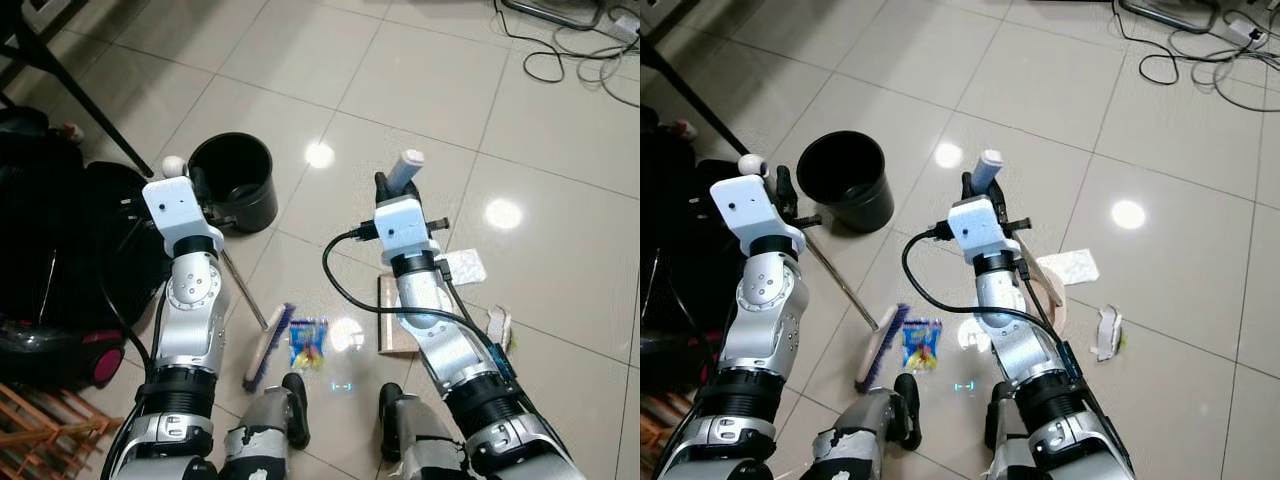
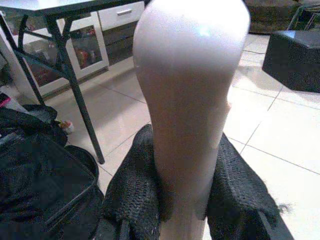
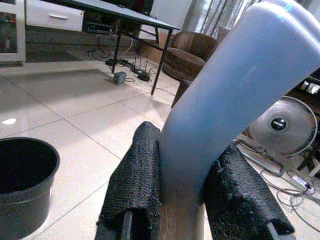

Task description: Sweep floor

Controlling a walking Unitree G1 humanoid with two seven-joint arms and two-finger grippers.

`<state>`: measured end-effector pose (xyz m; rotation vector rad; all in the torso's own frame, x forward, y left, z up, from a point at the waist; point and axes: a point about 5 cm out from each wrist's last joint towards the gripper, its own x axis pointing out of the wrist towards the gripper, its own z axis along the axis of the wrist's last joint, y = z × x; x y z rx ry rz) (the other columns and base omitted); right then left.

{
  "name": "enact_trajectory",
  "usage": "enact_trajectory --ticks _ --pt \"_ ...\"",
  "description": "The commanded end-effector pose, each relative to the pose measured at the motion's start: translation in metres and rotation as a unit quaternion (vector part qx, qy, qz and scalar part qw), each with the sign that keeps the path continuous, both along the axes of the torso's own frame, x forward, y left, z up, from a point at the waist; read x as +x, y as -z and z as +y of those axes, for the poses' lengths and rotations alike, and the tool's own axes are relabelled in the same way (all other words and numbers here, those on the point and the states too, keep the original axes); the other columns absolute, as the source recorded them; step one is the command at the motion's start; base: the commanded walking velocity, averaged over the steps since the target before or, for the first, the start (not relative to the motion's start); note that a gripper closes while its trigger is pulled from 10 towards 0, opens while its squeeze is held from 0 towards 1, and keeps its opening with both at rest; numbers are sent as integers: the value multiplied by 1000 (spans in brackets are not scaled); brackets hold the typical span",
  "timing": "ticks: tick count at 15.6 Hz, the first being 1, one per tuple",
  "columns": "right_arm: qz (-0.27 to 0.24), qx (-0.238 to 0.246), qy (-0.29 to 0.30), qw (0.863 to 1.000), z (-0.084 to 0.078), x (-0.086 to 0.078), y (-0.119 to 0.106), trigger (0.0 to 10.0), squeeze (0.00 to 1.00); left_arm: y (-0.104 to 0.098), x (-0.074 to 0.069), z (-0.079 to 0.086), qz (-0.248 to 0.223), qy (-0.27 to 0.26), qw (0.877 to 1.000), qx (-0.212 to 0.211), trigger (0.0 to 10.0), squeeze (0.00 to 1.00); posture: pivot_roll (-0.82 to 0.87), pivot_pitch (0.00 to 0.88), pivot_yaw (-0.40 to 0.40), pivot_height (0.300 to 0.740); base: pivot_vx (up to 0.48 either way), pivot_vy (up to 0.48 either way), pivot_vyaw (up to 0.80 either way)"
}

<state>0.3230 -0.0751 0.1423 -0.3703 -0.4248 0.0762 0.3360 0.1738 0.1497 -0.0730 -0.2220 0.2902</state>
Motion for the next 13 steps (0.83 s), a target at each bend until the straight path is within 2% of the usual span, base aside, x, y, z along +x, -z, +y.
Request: enact_trajectory --ticks 1,5,9,13 --pt "-1 -2 -14 1000 6 -6 6 10000 0 13 -2 3 25 -16 999 -13 10000 0 114 309 76 740 0 0 0" --pt "47 44 -38 997 25 -11 21 10000 0 13 9 -1 40 -36 997 -55 10000 0 128 322 79 740 0 0 0" --pt "90 48 -74 992 37 -16 34 10000 0 8 14 -7 40 -27 997 -56 10000 0 134 318 78 740 0 0 0" --pt "94 72 -45 992 23 -10 31 10000 0 8 15 -13 38 9 998 -39 10000 0 120 289 65 740 0 0 0"
